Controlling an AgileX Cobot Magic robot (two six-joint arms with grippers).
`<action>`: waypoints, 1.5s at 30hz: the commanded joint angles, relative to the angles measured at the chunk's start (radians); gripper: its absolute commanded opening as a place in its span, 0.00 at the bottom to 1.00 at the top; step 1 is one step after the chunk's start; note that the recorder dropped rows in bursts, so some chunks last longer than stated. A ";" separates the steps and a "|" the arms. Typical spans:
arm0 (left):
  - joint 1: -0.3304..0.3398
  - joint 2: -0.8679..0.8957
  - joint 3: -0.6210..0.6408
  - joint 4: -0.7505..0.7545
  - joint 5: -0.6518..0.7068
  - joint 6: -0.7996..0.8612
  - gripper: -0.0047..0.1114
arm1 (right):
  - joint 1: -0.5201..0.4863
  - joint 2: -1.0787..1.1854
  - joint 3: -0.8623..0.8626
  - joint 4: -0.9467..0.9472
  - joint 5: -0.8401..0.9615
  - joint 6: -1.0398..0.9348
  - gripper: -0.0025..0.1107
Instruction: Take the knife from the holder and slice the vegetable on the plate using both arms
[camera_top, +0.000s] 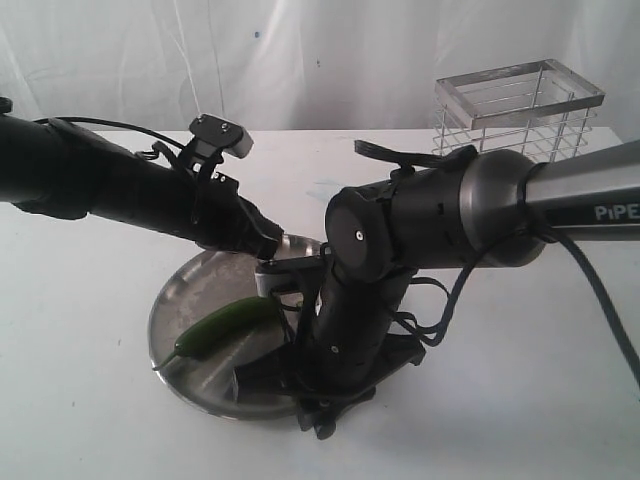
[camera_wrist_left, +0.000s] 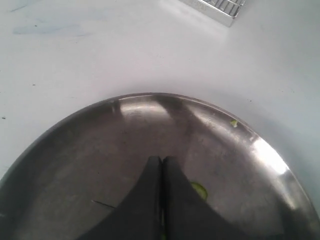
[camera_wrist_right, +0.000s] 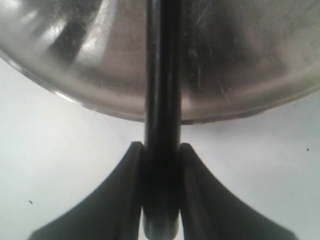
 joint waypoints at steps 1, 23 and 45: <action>0.002 -0.005 -0.005 -0.066 -0.018 -0.001 0.04 | 0.002 0.000 0.003 -0.002 -0.011 0.004 0.02; 0.028 0.136 -0.072 -0.020 0.094 -0.150 0.04 | 0.002 0.000 0.006 -0.002 -0.011 0.008 0.02; 0.028 0.182 -0.072 0.009 0.094 -0.131 0.04 | 0.002 0.000 0.006 -0.016 -0.020 0.014 0.02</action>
